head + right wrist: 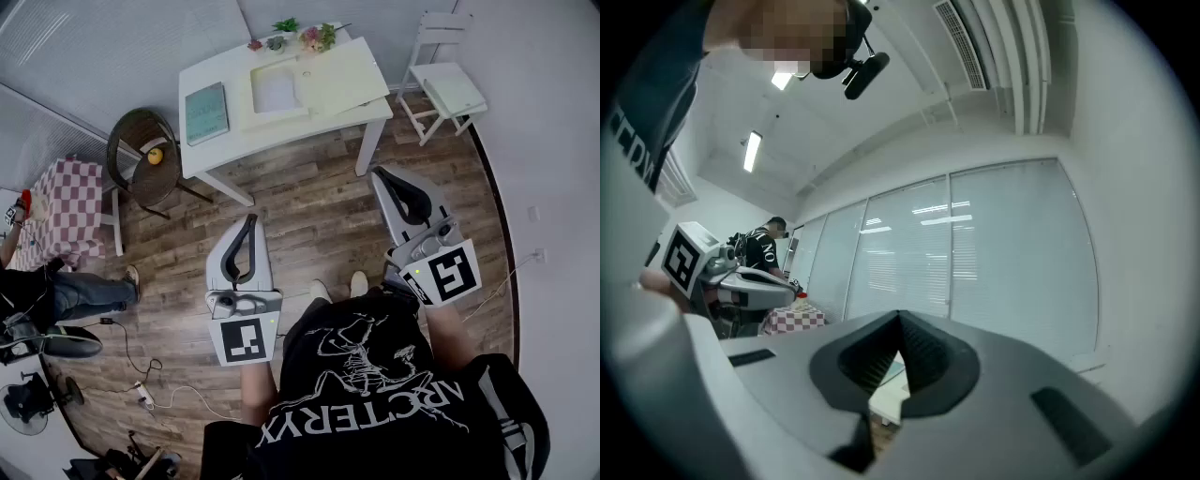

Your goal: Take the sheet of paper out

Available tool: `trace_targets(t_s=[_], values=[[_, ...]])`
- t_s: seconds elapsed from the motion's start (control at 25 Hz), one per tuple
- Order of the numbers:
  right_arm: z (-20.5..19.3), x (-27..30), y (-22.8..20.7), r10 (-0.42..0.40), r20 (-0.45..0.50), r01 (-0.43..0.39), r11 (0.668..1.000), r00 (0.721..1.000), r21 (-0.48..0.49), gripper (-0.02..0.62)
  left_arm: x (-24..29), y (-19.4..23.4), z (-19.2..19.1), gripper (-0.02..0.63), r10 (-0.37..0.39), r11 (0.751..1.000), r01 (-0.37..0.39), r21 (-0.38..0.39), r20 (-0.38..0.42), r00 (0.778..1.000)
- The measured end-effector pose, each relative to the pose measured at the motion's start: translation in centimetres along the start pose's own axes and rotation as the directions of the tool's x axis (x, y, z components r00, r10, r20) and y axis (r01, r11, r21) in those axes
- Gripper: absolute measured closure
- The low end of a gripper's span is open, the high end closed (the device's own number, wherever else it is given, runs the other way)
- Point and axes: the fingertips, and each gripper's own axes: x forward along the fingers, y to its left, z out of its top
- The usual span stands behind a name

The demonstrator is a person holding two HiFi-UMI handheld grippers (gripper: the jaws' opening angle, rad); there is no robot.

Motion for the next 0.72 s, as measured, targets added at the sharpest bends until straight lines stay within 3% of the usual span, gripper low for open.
trace_targets(t_s=[0.72], values=[[0.1, 0.4, -0.9, 0.003, 0.014, -0.003, 1.0, 1.0, -0.001, 0.583, 1.2, -0.5, 0.0, 0.598, 0.007, 1.0, -0.007, 0.002, -0.009, 1.0]])
